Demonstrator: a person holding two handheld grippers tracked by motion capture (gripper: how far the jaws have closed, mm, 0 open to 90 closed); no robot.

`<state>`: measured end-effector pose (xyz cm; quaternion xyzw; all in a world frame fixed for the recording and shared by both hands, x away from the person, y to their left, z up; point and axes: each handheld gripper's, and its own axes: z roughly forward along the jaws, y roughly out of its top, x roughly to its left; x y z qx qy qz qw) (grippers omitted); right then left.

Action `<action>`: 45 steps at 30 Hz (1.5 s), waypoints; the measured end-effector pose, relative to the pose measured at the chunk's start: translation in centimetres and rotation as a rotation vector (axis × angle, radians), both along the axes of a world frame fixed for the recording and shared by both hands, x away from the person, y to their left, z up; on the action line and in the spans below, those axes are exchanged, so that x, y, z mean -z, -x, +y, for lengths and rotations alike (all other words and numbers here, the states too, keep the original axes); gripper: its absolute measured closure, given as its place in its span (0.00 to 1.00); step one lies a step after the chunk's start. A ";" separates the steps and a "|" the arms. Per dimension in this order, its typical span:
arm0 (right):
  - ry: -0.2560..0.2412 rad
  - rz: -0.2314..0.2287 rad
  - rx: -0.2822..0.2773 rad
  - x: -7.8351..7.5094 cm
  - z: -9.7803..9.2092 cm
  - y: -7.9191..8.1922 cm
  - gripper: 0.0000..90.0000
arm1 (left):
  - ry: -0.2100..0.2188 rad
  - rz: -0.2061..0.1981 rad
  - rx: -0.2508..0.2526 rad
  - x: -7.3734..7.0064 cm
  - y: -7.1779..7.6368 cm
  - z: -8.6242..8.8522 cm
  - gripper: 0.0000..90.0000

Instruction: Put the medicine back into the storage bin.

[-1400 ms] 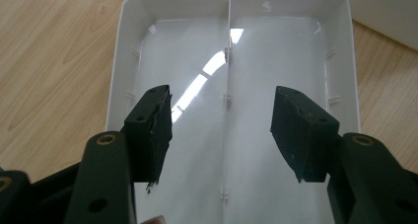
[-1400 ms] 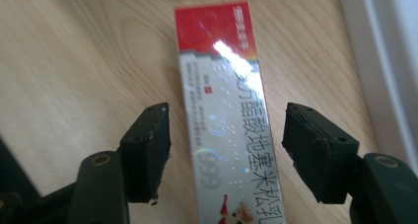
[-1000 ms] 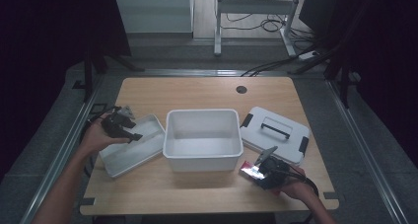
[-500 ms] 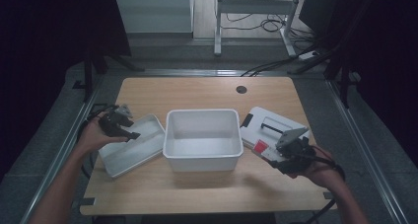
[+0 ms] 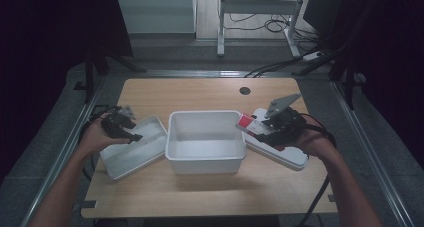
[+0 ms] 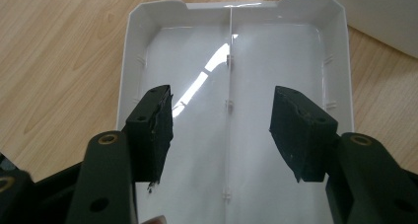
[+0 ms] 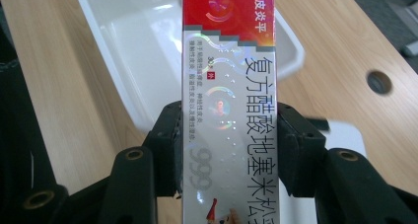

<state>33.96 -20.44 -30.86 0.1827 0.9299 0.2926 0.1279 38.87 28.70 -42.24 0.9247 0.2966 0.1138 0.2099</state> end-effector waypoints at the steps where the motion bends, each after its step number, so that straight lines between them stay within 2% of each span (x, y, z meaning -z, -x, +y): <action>1: 0.006 0.005 -0.015 0.0 0.6 -0.4 0.57 | -0.001 0.001 0.001 0.0 0.0 0.0 0.47; 9: 0.027 0.036 -0.075 0.1 5.1 -2.6 0.57 | -0.007 0.010 -0.001 0.4 0.0 0.3 0.47; 19: 0.054 0.057 -0.144 0.9 9.5 -3.9 0.57 | -0.011 0.015 0.011 0.6 0.0 0.1 0.47; 29: 0.082 0.075 -0.201 2.6 12.2 -4.8 0.57 | -0.008 0.021 0.003 0.9 0.1 0.4 0.47; 45: 0.121 0.080 -0.274 3.9 15.7 -5.1 0.57 | -0.007 0.019 0.003 0.8 0.3 0.3 0.47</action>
